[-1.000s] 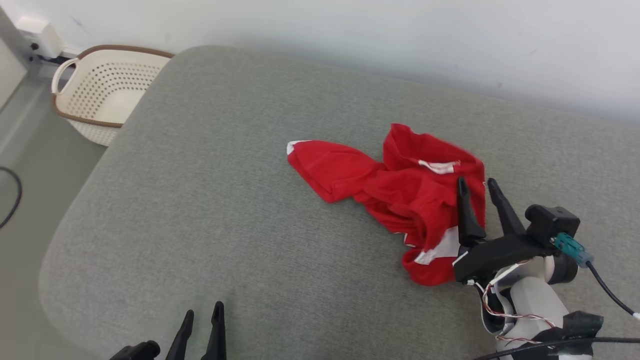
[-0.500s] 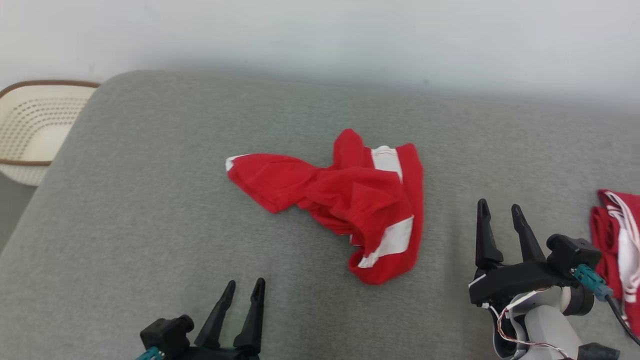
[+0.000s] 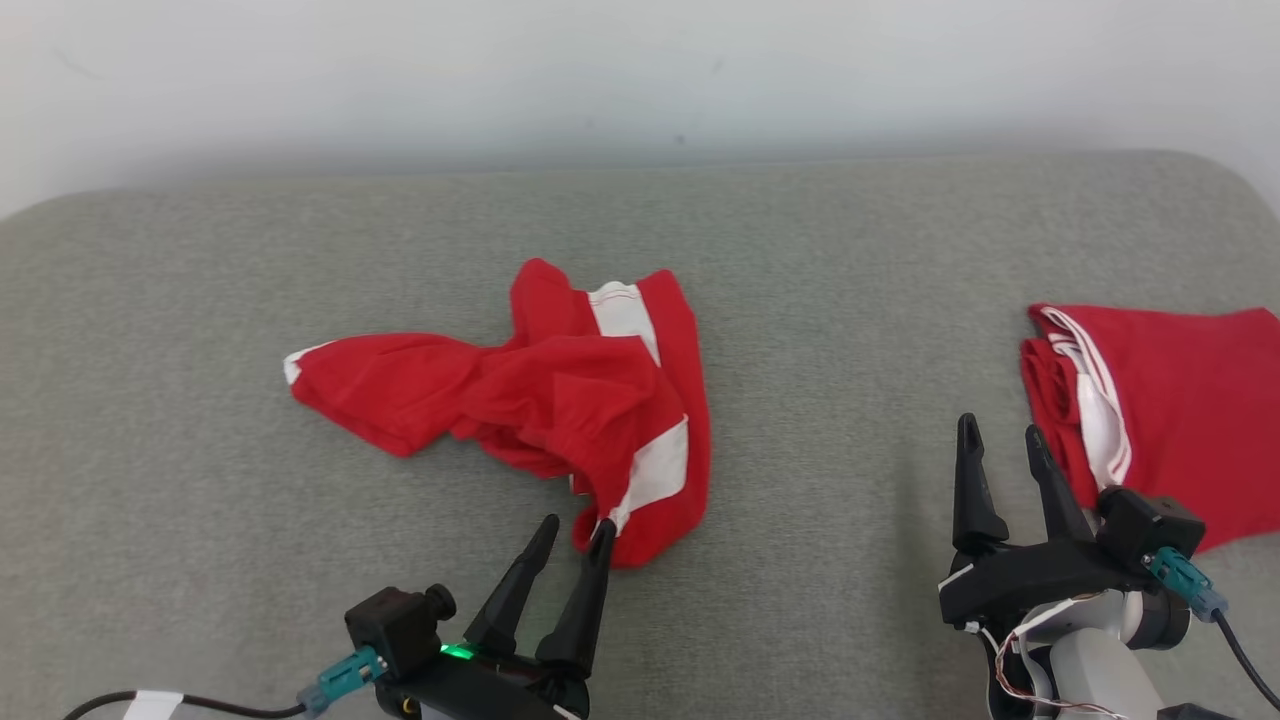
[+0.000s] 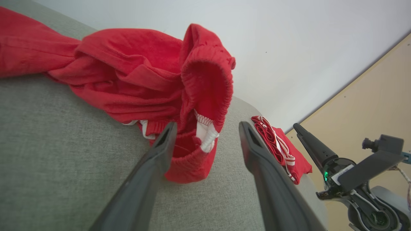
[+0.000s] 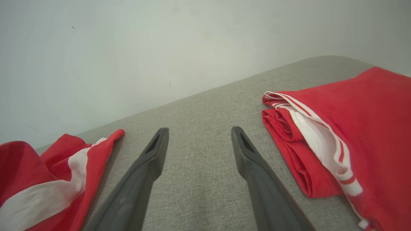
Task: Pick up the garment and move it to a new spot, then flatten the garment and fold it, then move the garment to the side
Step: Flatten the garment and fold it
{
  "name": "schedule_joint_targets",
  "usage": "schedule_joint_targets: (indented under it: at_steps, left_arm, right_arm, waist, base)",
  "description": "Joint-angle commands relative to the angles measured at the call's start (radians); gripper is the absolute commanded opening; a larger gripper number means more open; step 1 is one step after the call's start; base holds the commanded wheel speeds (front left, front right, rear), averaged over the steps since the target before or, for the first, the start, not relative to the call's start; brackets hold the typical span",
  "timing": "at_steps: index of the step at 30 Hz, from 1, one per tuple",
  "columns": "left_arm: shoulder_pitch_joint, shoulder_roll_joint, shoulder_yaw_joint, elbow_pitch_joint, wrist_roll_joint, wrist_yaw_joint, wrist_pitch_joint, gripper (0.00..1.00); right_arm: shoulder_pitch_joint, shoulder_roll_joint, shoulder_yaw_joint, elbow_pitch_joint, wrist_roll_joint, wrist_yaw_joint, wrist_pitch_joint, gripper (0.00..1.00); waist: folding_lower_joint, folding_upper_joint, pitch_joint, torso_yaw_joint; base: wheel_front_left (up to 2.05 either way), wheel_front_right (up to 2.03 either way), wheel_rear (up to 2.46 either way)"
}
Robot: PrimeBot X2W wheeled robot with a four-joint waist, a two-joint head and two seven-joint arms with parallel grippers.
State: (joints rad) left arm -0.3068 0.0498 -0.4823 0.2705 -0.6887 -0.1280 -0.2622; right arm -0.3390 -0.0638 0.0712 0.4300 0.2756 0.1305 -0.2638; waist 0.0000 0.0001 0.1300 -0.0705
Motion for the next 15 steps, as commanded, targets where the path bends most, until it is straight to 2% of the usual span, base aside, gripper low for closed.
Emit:
schedule_joint_targets:
  at_steps: [1,9,10,11,12,15]
  left_arm:
    - [-0.015,0.002,-0.013,0.001,0.003,-0.002,-0.003,1.00]
    - [-0.046,0.003,0.018,0.038,0.015,-0.002,-0.003,1.00]
    - [-0.046,0.003,0.025,0.044,0.015,-0.002,-0.003,0.64]
    - [-0.045,0.001,0.033,0.050,0.021,-0.002,-0.003,0.12]
    - [-0.049,0.001,0.039,0.058,0.027,-0.002,-0.003,0.00]
    - [-0.060,0.002,0.050,0.078,0.045,-0.002,-0.003,0.00]
  right_arm:
    - [-0.002,0.005,0.001,-0.006,0.002,0.000,-0.001,1.00]
    - [-0.011,0.010,0.011,-0.011,0.002,0.000,-0.001,1.00]
    - [-0.012,0.011,0.010,-0.010,0.003,0.000,-0.001,1.00]
    - [-0.012,0.011,0.010,-0.009,0.004,0.000,-0.001,1.00]
    - [-0.011,0.012,0.009,-0.008,0.003,0.000,-0.001,1.00]
    - [-0.008,0.012,0.002,-0.007,0.001,0.000,-0.001,1.00]
  waist:
    - [0.0000,-0.0001,0.027,-0.059]
    - [0.0000,-0.0001,0.044,-0.113]
    - [0.0000,-0.0001,0.044,-0.117]
    - [0.0000,-0.0001,0.044,-0.121]
    - [0.0000,-0.0001,0.044,-0.123]
    - [0.0000,-0.0001,0.041,-0.121]
  base:
    - [0.00,0.00,0.00]
    - [0.00,0.00,0.00]
    - [0.00,0.00,0.00]
    - [0.00,0.00,0.00]
    - [0.00,0.00,0.00]
    - [0.00,0.00,0.00]
